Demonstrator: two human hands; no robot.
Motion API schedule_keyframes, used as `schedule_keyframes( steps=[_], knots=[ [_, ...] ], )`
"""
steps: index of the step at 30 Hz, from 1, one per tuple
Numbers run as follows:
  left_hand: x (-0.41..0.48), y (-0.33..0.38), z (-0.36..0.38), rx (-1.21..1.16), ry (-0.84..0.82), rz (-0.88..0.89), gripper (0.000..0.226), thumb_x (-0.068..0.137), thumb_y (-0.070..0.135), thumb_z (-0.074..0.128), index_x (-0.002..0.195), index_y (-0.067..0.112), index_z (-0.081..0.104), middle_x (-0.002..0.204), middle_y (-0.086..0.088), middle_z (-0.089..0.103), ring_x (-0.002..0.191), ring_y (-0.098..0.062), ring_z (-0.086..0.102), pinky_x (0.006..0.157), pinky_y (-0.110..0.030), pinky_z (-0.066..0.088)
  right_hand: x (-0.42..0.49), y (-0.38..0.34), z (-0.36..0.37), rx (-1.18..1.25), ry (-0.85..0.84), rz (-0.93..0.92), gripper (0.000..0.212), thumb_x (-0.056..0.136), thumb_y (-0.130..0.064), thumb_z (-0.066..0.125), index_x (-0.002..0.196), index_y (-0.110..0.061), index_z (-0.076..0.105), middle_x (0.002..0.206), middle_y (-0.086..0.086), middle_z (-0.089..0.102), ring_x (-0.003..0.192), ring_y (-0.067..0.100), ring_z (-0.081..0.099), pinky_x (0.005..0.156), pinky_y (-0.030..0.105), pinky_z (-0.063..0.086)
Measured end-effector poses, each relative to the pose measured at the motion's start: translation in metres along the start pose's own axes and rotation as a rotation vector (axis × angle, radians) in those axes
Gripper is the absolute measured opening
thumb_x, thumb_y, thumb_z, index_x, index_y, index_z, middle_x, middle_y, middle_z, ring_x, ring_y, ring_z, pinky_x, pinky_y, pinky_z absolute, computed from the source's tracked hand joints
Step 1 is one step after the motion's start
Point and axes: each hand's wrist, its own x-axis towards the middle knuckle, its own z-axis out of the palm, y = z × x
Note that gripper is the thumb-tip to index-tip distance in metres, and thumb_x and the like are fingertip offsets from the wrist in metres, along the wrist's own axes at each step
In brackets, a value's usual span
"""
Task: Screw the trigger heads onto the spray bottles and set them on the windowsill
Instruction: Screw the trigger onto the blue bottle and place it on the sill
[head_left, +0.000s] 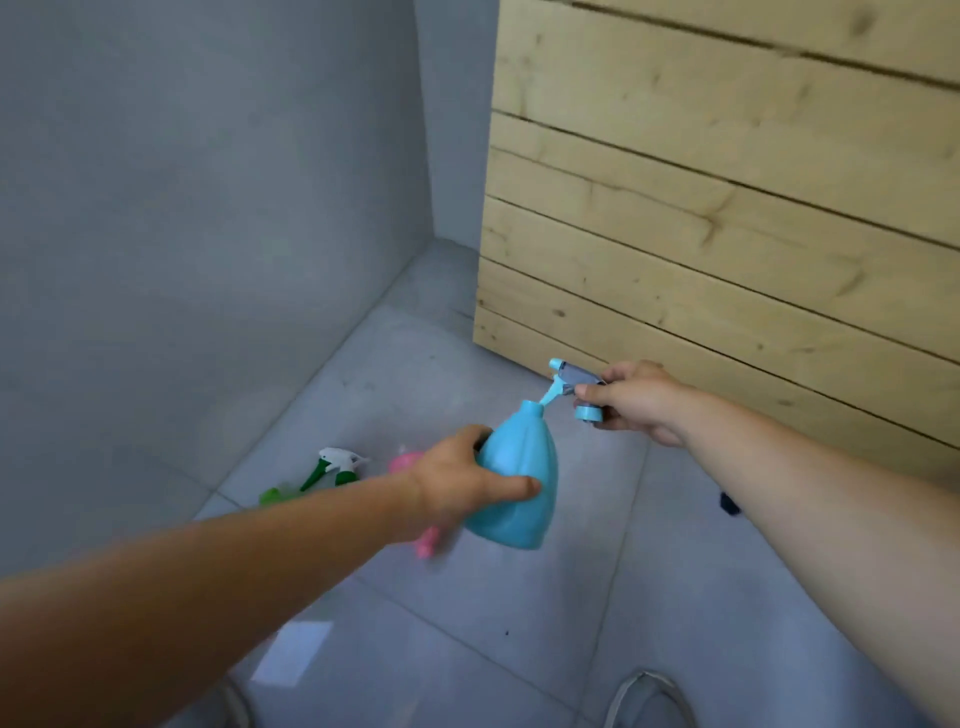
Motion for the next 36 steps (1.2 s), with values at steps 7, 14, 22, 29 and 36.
schedule_keyframes(
  steps=[7, 14, 22, 29, 36],
  knots=[
    [-0.116, 0.022, -0.072, 0.080, 0.084, 0.139, 0.073, 0.069, 0.027, 0.089, 0.132, 0.034, 0.053, 0.111, 0.007, 0.067, 0.100, -0.018, 0.073, 0.089, -0.039, 0.063, -0.111, -0.130, 0.007, 0.142, 0.010, -0.365, 0.006, 0.091, -0.013, 0.065, 0.094, -0.009, 0.063, 0.108, 0.019, 0.068, 0.091, 0.025, 0.068, 0.077, 0.035, 0.058],
    [-0.200, 0.021, -0.101, 0.052, 0.182, 0.238, 0.074, 0.050, 0.041, 0.084, 0.118, 0.046, 0.055, 0.112, 0.003, 0.075, 0.097, -0.019, 0.077, 0.087, -0.045, 0.064, -0.229, -0.196, 0.023, 0.465, 0.078, -0.683, 0.012, 0.091, -0.016, 0.066, 0.099, -0.008, 0.061, 0.096, 0.012, 0.073, 0.093, 0.023, 0.073, 0.078, 0.033, 0.058],
    [-0.220, 0.022, -0.094, 0.022, 0.145, 0.276, 0.073, 0.057, 0.038, 0.084, 0.123, 0.045, 0.053, 0.115, 0.004, 0.074, 0.096, -0.017, 0.077, 0.085, -0.040, 0.065, -0.257, -0.183, 0.041, 0.497, 0.033, -0.654, 0.009, 0.093, -0.014, 0.063, 0.101, -0.010, 0.062, 0.093, 0.009, 0.075, 0.088, 0.022, 0.072, 0.079, 0.033, 0.059],
    [-0.221, 0.031, -0.093, 0.001, 0.122, 0.343, 0.073, 0.062, 0.037, 0.084, 0.128, 0.043, 0.052, 0.116, 0.005, 0.074, 0.100, -0.015, 0.076, 0.089, -0.040, 0.064, -0.255, -0.161, 0.069, 0.273, -0.122, -0.637, 0.019, 0.093, -0.013, 0.063, 0.111, -0.006, 0.065, 0.096, 0.009, 0.078, 0.089, 0.018, 0.071, 0.084, 0.036, 0.060],
    [-0.218, 0.036, -0.093, -0.049, 0.079, 0.384, 0.073, 0.065, 0.034, 0.084, 0.131, 0.040, 0.052, 0.120, 0.004, 0.073, 0.104, -0.016, 0.075, 0.094, -0.041, 0.062, -0.253, -0.152, 0.069, 0.134, -0.262, -0.617, 0.022, 0.093, -0.012, 0.062, 0.114, -0.008, 0.062, 0.101, 0.007, 0.077, 0.097, 0.023, 0.071, 0.087, 0.037, 0.059]
  ],
)
